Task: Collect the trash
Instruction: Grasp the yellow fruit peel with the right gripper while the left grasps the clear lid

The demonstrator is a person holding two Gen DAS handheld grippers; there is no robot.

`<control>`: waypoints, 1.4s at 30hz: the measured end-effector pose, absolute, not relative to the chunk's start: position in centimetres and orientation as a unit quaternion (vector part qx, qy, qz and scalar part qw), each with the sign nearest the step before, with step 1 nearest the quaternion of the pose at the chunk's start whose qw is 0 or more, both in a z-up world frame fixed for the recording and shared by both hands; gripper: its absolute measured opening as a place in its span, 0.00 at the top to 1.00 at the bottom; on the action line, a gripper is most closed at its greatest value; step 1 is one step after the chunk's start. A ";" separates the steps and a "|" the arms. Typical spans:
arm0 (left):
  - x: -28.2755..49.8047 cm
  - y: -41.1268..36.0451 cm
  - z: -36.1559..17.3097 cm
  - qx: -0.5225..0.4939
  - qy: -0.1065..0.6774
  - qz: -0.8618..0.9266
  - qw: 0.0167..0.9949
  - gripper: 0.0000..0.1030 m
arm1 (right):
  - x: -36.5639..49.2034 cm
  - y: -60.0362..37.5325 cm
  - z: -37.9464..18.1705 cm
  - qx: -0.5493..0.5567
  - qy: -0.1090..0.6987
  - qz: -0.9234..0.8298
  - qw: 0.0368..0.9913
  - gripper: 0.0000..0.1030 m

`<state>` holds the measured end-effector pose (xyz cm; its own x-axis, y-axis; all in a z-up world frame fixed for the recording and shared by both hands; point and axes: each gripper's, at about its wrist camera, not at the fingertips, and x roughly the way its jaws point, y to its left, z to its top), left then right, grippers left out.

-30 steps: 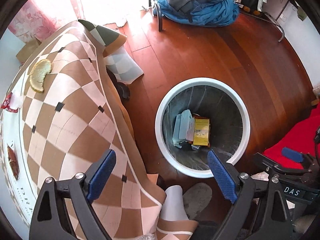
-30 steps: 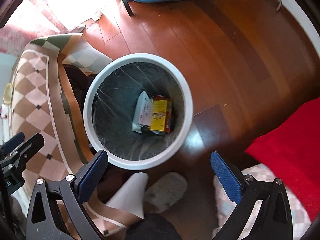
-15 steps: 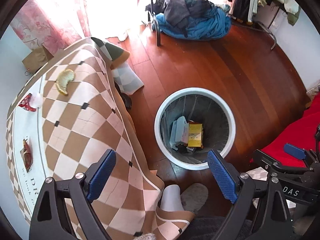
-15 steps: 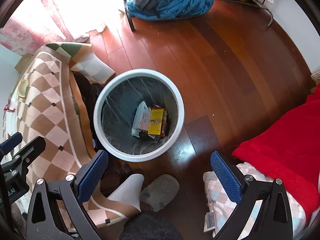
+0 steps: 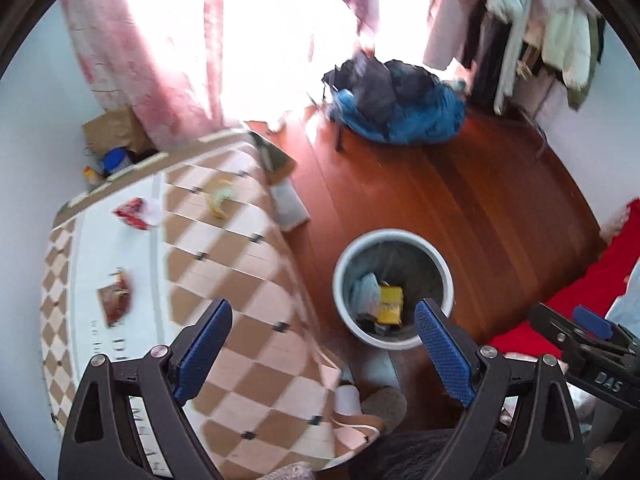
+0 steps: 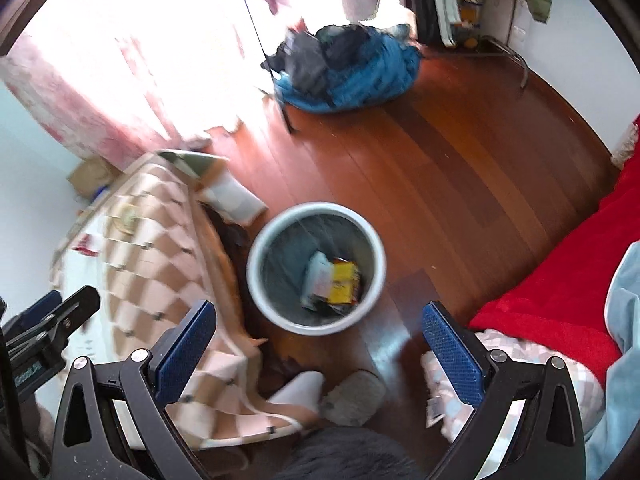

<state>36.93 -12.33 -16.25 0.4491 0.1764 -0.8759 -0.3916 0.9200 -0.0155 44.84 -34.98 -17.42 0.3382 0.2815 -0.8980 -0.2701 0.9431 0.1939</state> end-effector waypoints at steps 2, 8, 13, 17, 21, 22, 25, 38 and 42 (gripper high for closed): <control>35.4 -10.1 -15.3 -0.113 0.485 0.188 0.846 0.09 | 44.0 -33.5 -15.9 0.010 0.543 0.190 0.818 0.00; 30.1 -0.3 -16.0 -0.138 0.479 0.283 0.819 0.09 | 41.9 -24.7 -14.4 -0.013 0.543 0.261 0.798 0.00; 26.3 8.6 -19.9 -0.166 0.495 0.358 0.774 0.09 | 41.7 -15.0 -16.3 -0.029 0.553 0.307 0.774 0.00; 25.0 14.3 -23.4 -0.185 0.512 0.390 0.742 0.09 | 43.8 -6.6 -20.0 -0.043 0.575 0.320 0.752 0.21; 25.2 18.6 -26.4 -0.190 0.529 0.401 0.723 0.09 | 46.9 0.4 -24.1 -0.076 0.593 0.306 0.741 0.34; 25.5 19.5 -27.2 -0.193 0.533 0.401 0.720 0.09 | 47.6 1.5 -24.9 -0.083 0.595 0.301 0.740 0.40; 26.3 21.4 -28.5 -0.194 0.543 0.401 0.712 0.09 | 49.6 4.7 -27.5 -0.100 0.607 0.289 0.734 0.46; 31.8 18.8 -28.0 -0.222 0.526 0.291 0.768 0.11 | 52.0 7.2 -30.0 -0.102 0.601 0.298 0.735 0.92; 35.8 16.2 -29.1 -0.251 0.532 0.235 0.774 0.21 | 52.7 5.4 -29.3 -0.093 0.595 0.291 0.743 0.92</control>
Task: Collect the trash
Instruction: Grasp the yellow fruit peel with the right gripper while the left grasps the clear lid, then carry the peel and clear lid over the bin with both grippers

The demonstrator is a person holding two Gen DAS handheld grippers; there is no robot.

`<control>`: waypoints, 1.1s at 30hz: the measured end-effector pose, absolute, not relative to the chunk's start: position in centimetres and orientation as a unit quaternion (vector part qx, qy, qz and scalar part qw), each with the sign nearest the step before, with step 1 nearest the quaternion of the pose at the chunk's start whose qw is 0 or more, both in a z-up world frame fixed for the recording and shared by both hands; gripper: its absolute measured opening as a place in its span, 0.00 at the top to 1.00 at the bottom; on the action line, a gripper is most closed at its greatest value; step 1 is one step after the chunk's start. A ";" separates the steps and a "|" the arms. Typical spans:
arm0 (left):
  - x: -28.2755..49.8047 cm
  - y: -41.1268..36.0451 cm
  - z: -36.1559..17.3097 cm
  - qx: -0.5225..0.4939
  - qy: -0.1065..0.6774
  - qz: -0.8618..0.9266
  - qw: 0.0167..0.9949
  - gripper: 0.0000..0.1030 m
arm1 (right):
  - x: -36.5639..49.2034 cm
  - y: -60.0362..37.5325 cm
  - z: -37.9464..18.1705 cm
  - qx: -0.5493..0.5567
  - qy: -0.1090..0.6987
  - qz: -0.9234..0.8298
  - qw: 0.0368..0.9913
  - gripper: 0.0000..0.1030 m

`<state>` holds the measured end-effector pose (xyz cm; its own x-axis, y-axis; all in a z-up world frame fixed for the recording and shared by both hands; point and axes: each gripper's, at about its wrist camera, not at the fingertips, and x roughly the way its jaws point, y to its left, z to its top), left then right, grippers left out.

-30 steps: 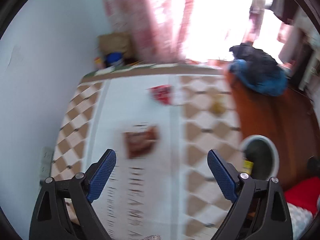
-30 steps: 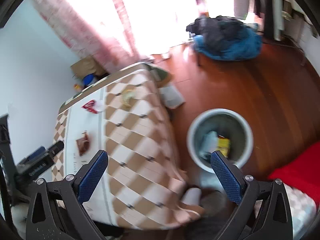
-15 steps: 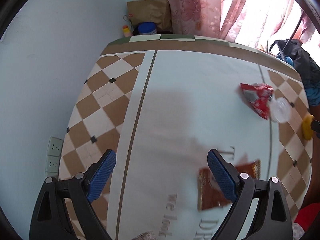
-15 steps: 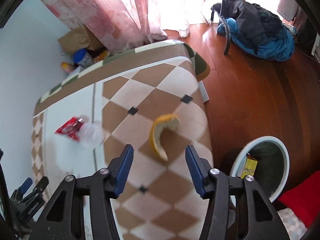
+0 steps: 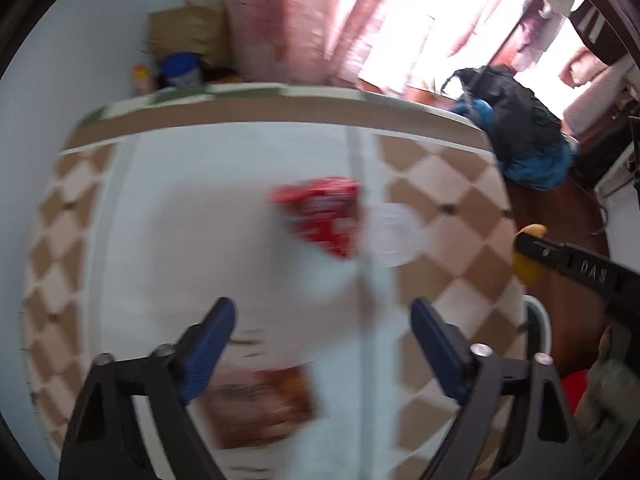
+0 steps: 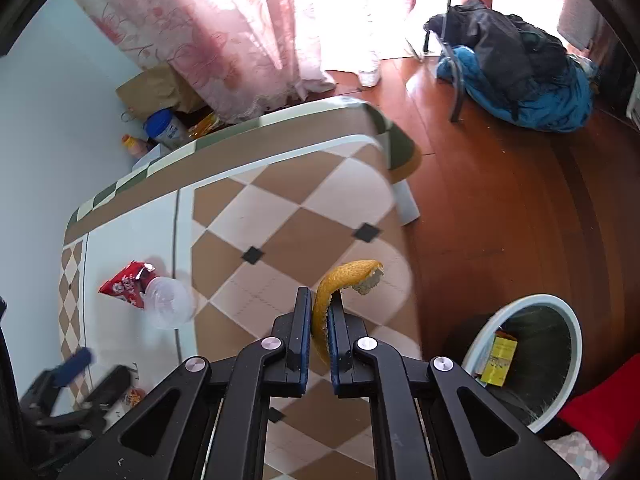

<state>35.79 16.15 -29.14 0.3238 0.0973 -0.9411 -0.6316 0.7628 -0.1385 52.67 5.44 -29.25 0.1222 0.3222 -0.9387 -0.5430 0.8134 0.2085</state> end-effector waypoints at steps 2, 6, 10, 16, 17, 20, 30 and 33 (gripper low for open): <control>37.8 15.5 -29.9 -0.256 0.540 0.225 0.770 0.28 | 53.1 4.8 -29.2 -0.089 0.595 0.284 0.746 0.93; 41.0 14.8 -30.4 -0.216 0.552 0.233 0.771 0.37 | 53.8 3.9 -29.6 -0.089 0.598 0.276 0.748 0.93; 42.5 14.9 -31.1 -0.187 0.563 0.240 0.768 0.65 | 54.0 3.5 -30.2 -0.090 0.600 0.274 0.746 0.92; 41.3 14.5 -30.0 -0.164 0.545 0.253 0.782 0.65 | 53.4 3.0 -30.1 -0.091 0.594 0.282 0.748 0.93; 40.8 14.3 -29.6 -0.160 0.541 0.257 0.784 0.65 | 53.2 2.8 -29.9 -0.092 0.592 0.284 0.749 0.93; 39.5 14.0 -28.5 -0.152 0.530 0.270 0.789 0.65 | 52.3 2.3 -29.0 -0.087 0.585 0.293 0.751 0.93; 34.9 8.4 -20.9 -0.121 0.474 0.262 0.832 0.65 | 48.1 -3.5 -22.1 -0.066 0.534 0.326 0.777 0.93; 35.0 5.6 -18.4 -0.114 0.458 0.240 0.848 0.65 | 47.1 -6.9 -19.6 -0.050 0.521 0.329 0.786 0.93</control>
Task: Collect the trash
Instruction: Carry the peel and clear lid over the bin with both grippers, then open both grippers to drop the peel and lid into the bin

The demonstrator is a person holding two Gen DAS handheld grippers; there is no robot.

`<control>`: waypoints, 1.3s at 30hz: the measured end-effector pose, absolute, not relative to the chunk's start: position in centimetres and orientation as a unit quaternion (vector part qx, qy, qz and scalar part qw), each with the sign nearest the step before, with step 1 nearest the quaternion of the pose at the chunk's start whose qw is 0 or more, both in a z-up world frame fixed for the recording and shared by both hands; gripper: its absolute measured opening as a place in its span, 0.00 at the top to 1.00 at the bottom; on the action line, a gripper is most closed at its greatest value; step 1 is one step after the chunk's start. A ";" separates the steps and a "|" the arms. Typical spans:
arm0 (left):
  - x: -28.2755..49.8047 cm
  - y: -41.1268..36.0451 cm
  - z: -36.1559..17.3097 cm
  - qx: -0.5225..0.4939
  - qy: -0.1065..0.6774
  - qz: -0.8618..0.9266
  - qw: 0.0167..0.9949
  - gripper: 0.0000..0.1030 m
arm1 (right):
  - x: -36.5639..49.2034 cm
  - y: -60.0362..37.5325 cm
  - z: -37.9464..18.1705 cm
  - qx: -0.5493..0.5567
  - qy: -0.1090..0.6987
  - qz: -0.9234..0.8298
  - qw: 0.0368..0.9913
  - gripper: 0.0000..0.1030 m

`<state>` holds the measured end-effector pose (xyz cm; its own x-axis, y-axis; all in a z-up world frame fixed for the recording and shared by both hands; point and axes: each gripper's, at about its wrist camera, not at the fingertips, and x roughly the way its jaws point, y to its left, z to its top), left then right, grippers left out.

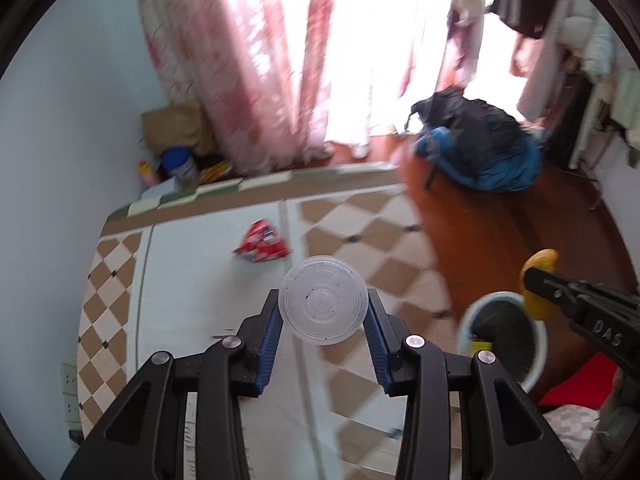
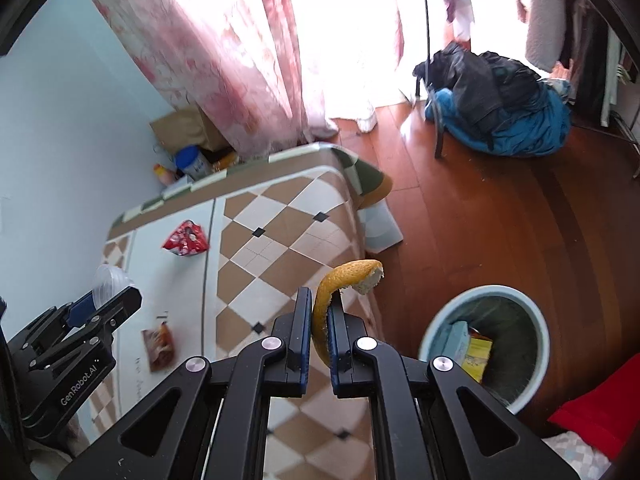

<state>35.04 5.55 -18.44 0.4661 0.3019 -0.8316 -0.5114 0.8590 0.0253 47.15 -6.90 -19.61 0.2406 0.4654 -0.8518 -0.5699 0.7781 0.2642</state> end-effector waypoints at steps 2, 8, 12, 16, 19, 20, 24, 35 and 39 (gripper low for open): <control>35.4 2.9 -16.8 -0.109 0.446 0.217 0.861 0.65 | 46.7 -9.5 -17.9 -0.040 0.512 0.327 0.793 0.93; 38.1 -4.9 -14.7 -0.096 0.434 0.147 0.884 0.65 | 46.7 -18.4 -15.1 -0.016 0.499 0.298 0.813 0.93; 40.5 -9.5 -16.1 -0.088 0.448 0.108 0.883 0.65 | 48.0 -24.6 -16.0 -0.005 0.514 0.266 0.816 0.93; 43.4 -13.3 -18.9 -0.083 0.474 0.081 0.873 0.65 | 50.0 -29.3 -18.9 0.004 0.539 0.234 0.810 0.93; 45.2 -15.4 -21.7 -0.081 0.497 0.068 0.861 0.65 | 51.6 -32.4 -22.1 0.018 0.564 0.219 0.796 0.93; 45.9 -15.9 -22.7 -0.080 0.506 0.066 0.857 0.65 | 52.2 -33.3 -23.3 0.022 0.573 0.215 0.791 0.93; 47.9 -17.7 -26.6 -0.084 0.541 0.058 0.835 0.65 | 53.9 -35.4 -27.9 0.037 0.607 0.212 0.765 0.93; 51.6 -16.4 -34.9 -0.159 0.629 0.039 0.760 0.64 | 58.1 -35.7 -37.9 0.086 0.676 0.225 0.697 0.92; 52.0 -15.9 -35.2 -0.165 0.636 0.047 0.752 0.31 | 59.4 -35.2 -40.2 0.109 0.696 0.228 0.672 0.88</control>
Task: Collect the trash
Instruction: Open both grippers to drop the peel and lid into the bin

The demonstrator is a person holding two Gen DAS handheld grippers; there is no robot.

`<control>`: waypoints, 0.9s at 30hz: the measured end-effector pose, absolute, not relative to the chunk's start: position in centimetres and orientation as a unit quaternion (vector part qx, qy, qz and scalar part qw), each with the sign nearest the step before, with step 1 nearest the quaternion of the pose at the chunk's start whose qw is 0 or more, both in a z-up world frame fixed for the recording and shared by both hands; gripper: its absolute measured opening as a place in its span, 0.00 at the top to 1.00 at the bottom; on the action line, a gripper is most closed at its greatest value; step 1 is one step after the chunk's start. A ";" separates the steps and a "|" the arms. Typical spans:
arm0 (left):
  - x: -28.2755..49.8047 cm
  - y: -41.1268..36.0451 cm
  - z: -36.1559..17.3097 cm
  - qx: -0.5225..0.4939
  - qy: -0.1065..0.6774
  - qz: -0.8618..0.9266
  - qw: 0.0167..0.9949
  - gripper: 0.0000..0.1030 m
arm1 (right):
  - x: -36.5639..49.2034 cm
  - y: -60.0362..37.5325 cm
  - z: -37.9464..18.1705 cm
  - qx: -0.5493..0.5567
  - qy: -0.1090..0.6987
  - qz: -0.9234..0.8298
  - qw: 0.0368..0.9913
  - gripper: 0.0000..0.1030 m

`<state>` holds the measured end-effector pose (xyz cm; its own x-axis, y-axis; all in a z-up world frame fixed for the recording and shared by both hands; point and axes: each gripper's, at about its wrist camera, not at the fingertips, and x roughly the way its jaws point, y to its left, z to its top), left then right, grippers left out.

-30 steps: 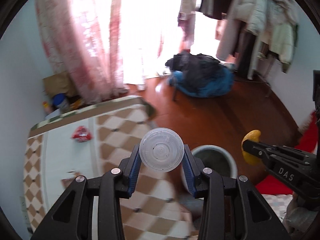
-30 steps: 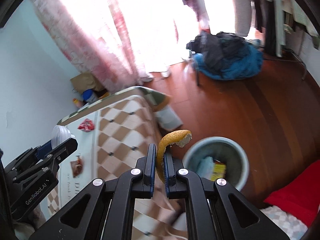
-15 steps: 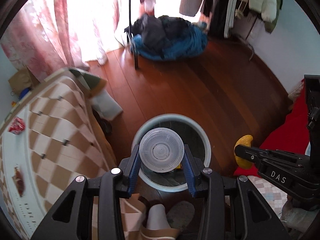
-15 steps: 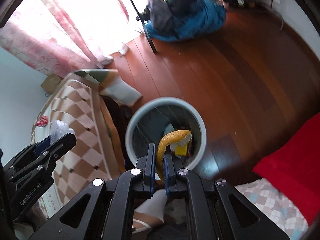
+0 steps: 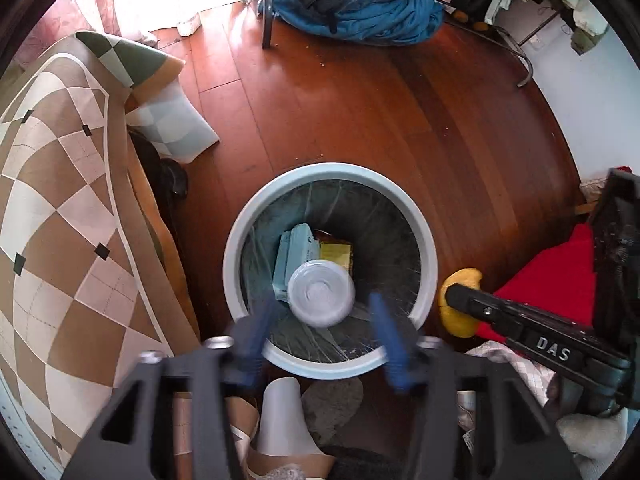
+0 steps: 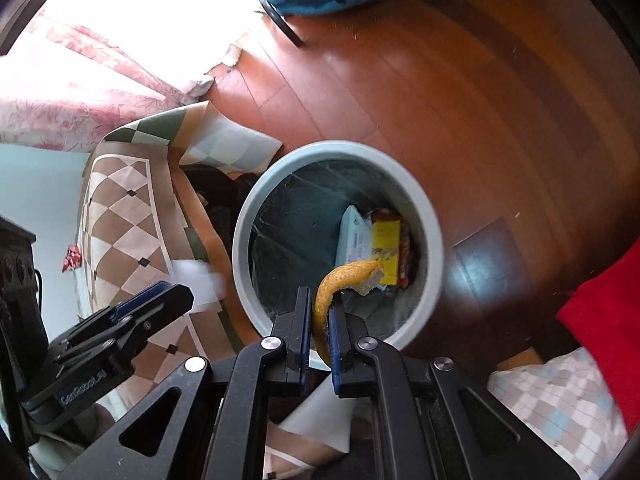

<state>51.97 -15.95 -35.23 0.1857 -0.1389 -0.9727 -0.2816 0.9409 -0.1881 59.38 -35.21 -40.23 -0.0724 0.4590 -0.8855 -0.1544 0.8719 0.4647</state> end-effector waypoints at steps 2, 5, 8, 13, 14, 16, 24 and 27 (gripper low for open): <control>52.0 -15.6 -35.0 -0.169 0.635 0.052 0.752 0.15 | 59.7 -34.9 -41.2 0.113 0.709 0.224 0.659 0.48; 51.8 -15.2 -34.7 -0.159 0.635 0.069 0.753 0.08 | 59.6 -35.2 -41.2 0.107 0.707 0.215 0.665 0.25; 51.1 -14.6 -34.4 -0.151 0.631 0.085 0.757 0.07 | 59.1 -35.3 -40.7 0.083 0.706 0.202 0.673 0.01; 49.6 -13.9 -33.7 -0.133 0.624 0.111 0.762 0.07 | 57.6 -35.2 -38.7 0.009 0.691 0.174 0.702 0.00; 49.2 -14.0 -33.5 -0.131 0.623 0.114 0.762 0.07 | 57.3 -35.4 -38.3 -0.001 0.687 0.170 0.707 0.00; 48.6 -14.0 -33.1 -0.123 0.620 0.118 0.766 0.07 | 56.6 -35.3 -37.4 -0.024 0.676 0.162 0.718 0.00; 46.5 -15.0 -30.6 -0.102 0.605 0.122 0.780 0.07 | 54.0 -35.2 -33.2 -0.059 0.647 0.153 0.745 0.00; 45.7 -15.4 -29.3 -0.097 0.597 0.121 0.787 0.07 | 53.1 -35.2 -31.5 -0.064 0.638 0.153 0.752 0.00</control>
